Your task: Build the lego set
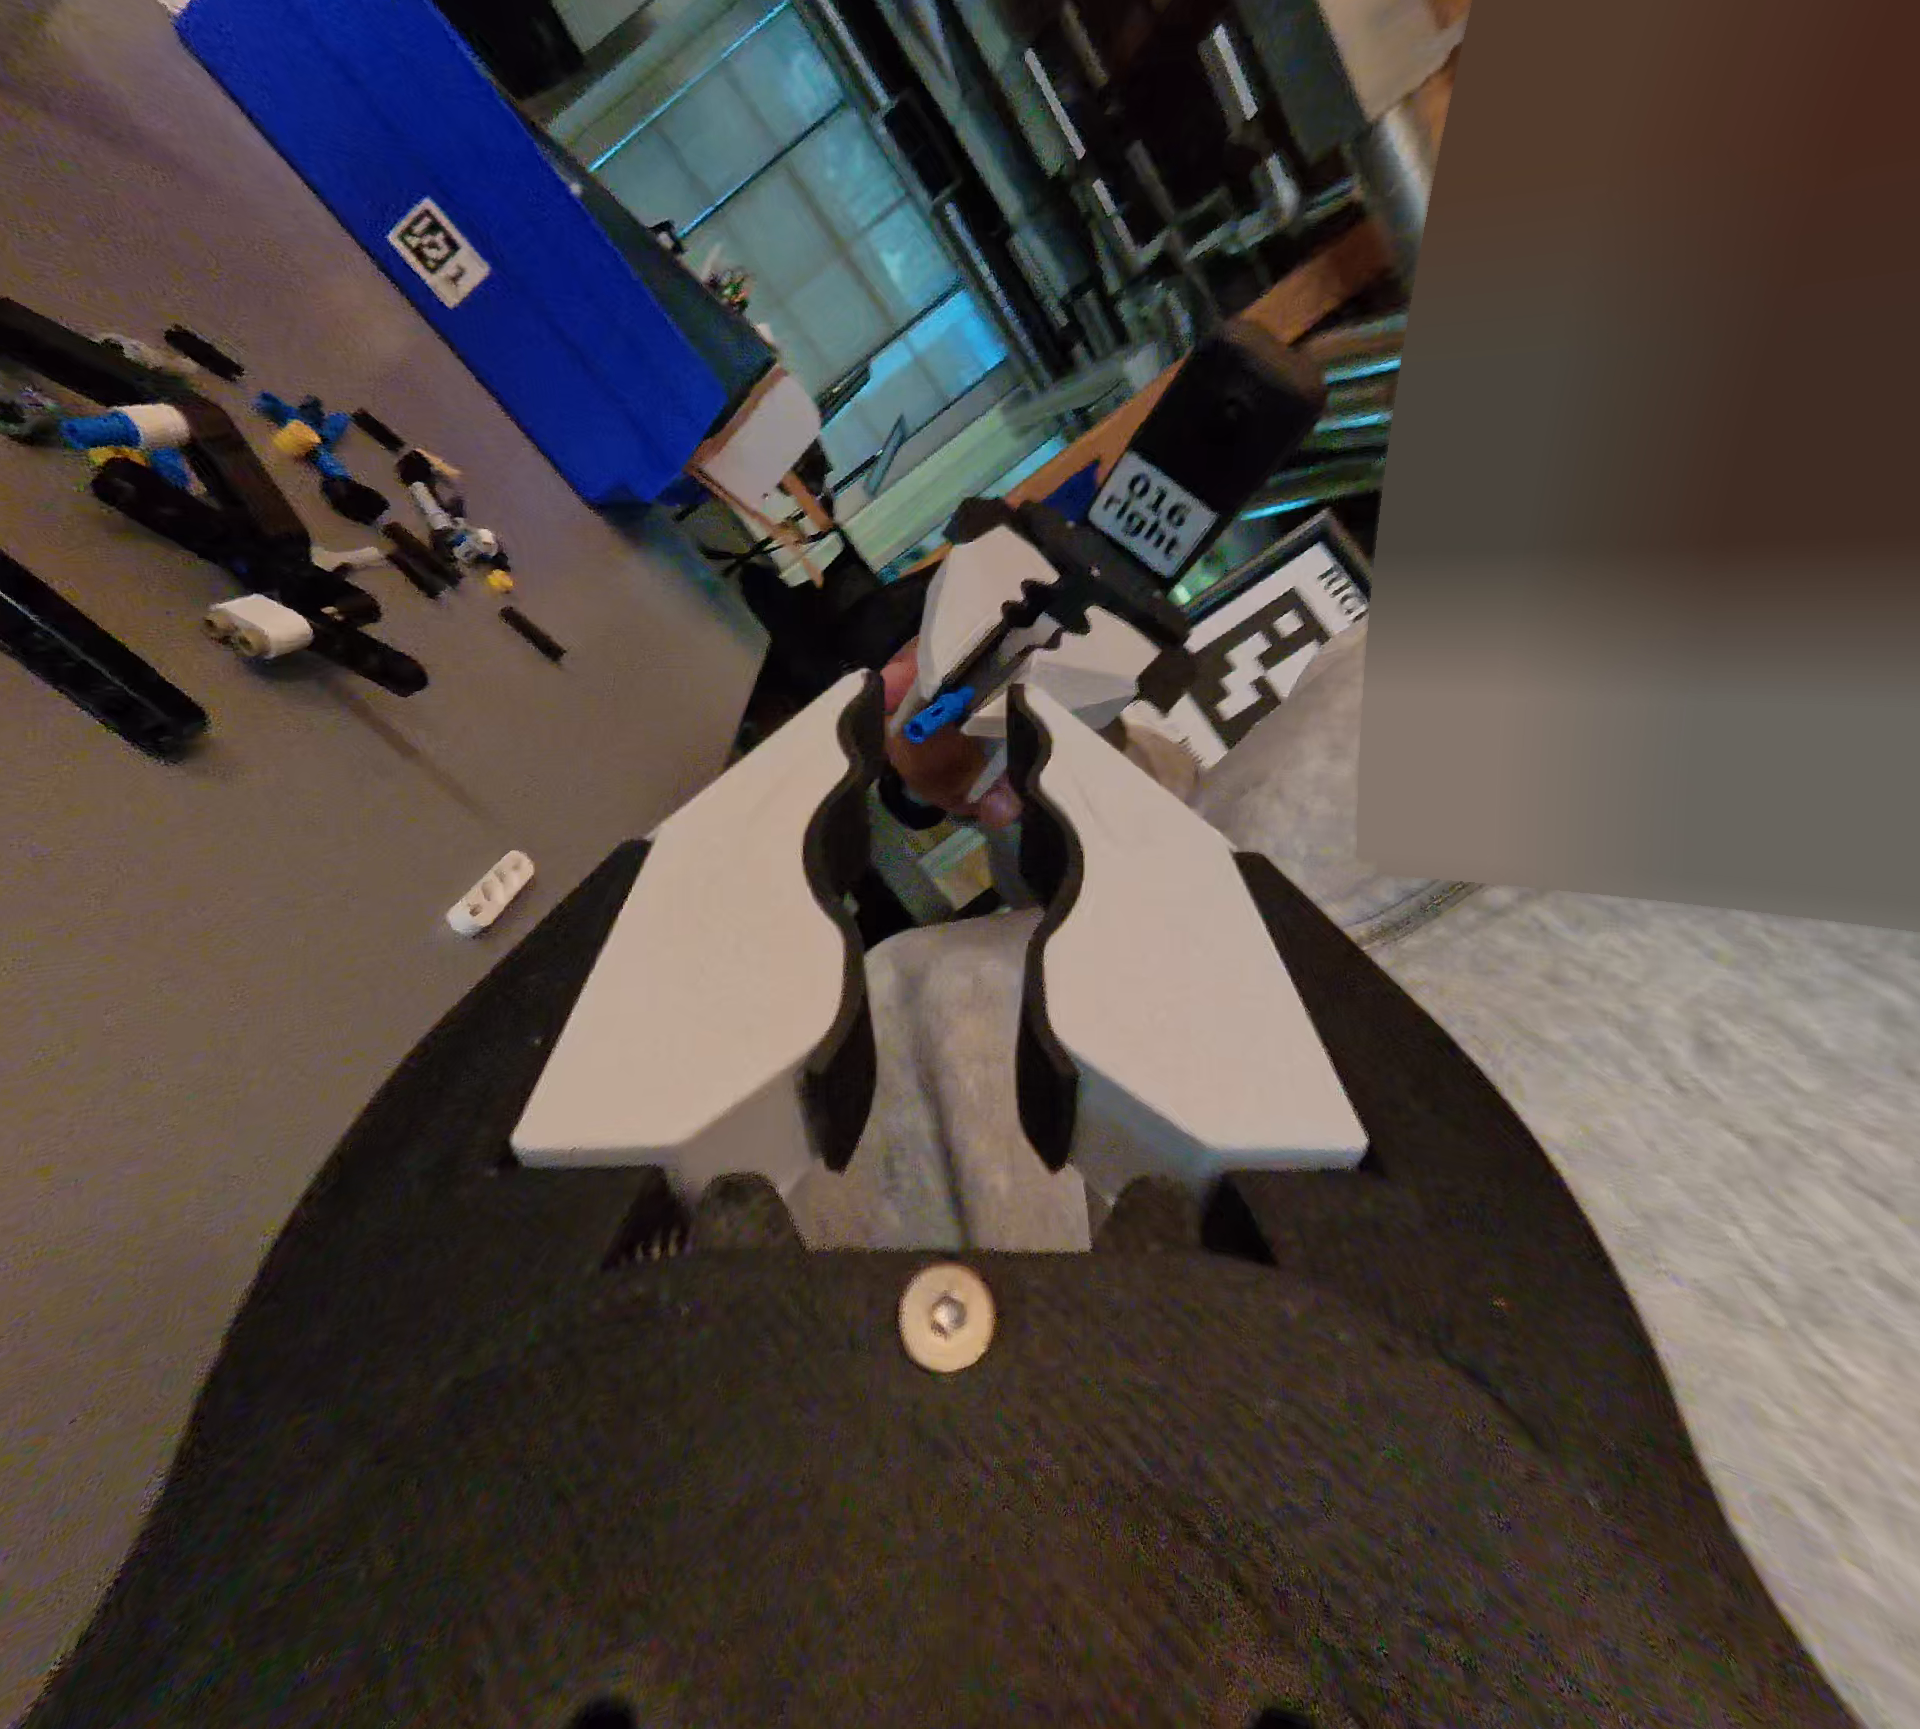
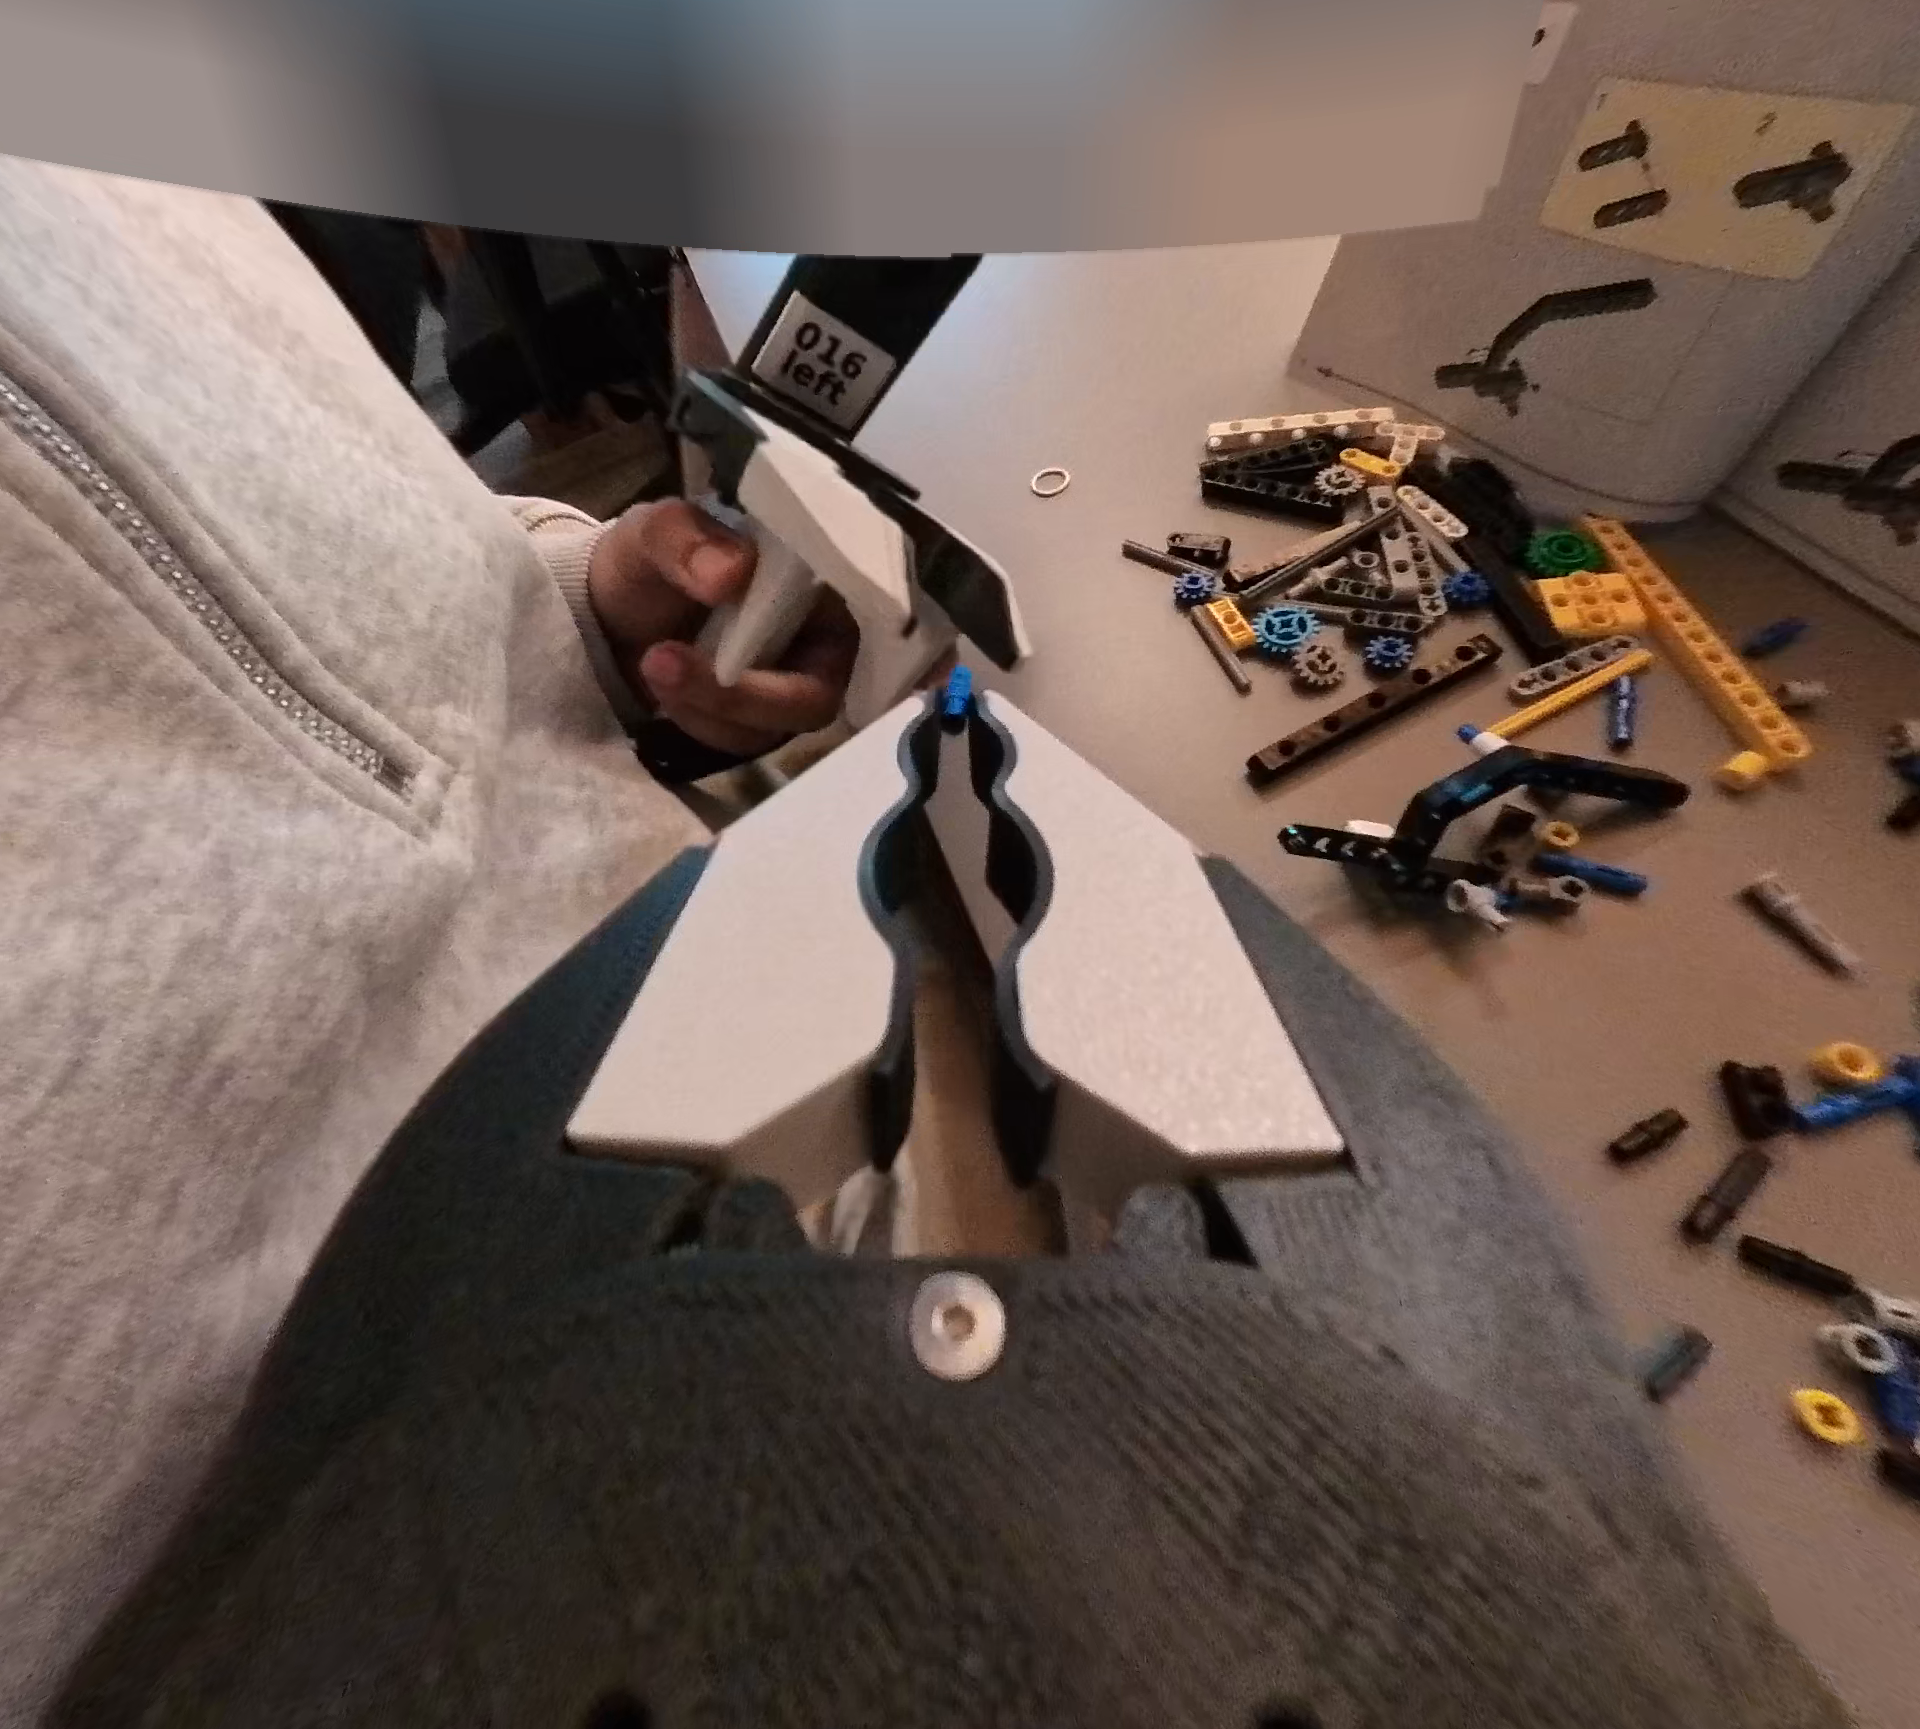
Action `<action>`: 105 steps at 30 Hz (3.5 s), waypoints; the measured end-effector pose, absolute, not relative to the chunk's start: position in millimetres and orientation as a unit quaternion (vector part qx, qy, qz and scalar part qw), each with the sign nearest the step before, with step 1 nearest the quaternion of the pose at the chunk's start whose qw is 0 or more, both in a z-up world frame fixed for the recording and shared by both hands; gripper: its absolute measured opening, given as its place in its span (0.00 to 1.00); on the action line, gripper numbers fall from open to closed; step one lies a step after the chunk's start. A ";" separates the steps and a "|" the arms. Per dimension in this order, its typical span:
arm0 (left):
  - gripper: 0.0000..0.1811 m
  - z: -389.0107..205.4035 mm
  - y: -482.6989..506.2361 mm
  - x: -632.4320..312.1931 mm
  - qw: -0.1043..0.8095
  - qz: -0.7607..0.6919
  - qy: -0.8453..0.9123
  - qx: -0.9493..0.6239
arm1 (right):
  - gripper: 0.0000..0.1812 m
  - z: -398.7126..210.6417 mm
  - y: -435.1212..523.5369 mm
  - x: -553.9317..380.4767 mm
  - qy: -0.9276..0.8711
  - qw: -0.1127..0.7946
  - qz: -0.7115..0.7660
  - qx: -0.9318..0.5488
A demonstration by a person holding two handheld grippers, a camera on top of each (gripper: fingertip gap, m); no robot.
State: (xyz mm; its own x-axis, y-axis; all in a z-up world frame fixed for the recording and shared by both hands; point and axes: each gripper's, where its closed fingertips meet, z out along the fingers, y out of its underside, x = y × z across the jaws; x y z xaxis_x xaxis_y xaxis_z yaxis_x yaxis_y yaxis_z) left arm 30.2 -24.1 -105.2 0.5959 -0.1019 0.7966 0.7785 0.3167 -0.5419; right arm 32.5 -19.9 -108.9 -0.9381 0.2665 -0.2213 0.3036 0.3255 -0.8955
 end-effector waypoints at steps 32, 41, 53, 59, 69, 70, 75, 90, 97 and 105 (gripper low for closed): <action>0.02 -100.1 -14.8 51.8 0.735 -0.287 -0.271 -0.552 | 0.02 -102.4 -24.0 41.6 0.757 0.180 -0.590 0.216; 0.01 -100.1 -15.5 53.9 0.732 -0.298 -0.266 -0.551 | 0.02 -107.2 -25.5 41.8 0.779 0.175 -0.572 0.188; 0.01 -102.1 -14.4 55.0 0.727 -0.305 -0.265 -0.555 | 0.02 -109.3 -25.9 42.4 0.790 0.170 -0.563 0.171; 0.05 -103.7 -14.4 49.6 0.724 -0.298 -0.283 -0.554 | 0.02 -110.7 -25.2 37.3 0.799 0.159 -0.553 0.171; 0.24 -163.5 -9.8 17.9 0.608 -0.095 -0.377 -0.692 | 0.02 -186.2 3.8 -1.2 0.914 0.040 -0.328 0.235; 0.24 -167.2 -7.8 19.3 0.602 -0.098 -0.379 -0.696 | 0.02 -191.4 3.3 -1.7 0.924 0.027 -0.307 0.224; 0.23 -173.5 -13.3 14.7 0.593 -0.099 -0.395 -0.694 | 0.02 -200.7 -0.6 -1.9 0.959 -0.015 -0.232 0.165; 0.21 -179.7 -24.4 10.0 0.592 -0.112 -0.405 -0.687 | 0.02 -204.9 -1.6 5.0 0.982 -0.017 -0.128 0.141; 0.21 -181.2 -24.5 11.8 0.589 -0.114 -0.402 -0.692 | 0.02 -210.5 3.7 9.1 0.986 -0.013 -0.096 0.137; 0.12 -183.8 -21.9 15.6 0.583 -0.118 -0.389 -0.703 | 0.02 -205.5 -2.7 14.9 0.982 0.012 -0.099 0.158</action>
